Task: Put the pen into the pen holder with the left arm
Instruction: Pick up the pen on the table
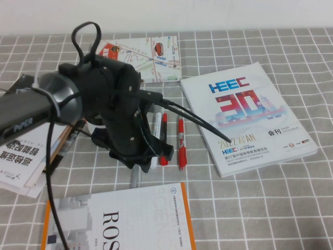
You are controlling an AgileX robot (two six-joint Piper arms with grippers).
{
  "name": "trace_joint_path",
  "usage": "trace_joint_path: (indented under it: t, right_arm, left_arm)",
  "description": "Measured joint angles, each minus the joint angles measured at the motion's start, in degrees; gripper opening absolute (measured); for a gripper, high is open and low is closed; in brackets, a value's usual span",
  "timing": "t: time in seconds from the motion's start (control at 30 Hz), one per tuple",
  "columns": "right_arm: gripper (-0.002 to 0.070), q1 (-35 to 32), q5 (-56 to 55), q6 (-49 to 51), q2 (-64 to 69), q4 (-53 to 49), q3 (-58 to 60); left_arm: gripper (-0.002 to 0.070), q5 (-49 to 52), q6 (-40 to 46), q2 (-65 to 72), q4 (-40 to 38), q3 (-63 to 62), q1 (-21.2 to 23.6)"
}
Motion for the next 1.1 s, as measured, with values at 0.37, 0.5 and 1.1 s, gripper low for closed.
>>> trace_joint_path:
  t: [0.37,0.5,1.1]
  right_arm:
    - [-0.0015,0.0,0.0,0.0,0.0,0.0,0.0]
    - [-0.0015,0.0,0.0,0.0,0.0,0.0,0.0]
    - [-0.0015,0.0,0.0,0.0,0.0,0.0,0.0]
  left_arm:
    - [0.0243,-1.99,-8.79,3.82,5.26,0.0,0.0]
    - [0.0243,-2.81,-9.15,4.41,5.48,0.0,0.0]
    - [0.0235,-4.35,-9.44,6.98,5.59,-0.1,0.0]
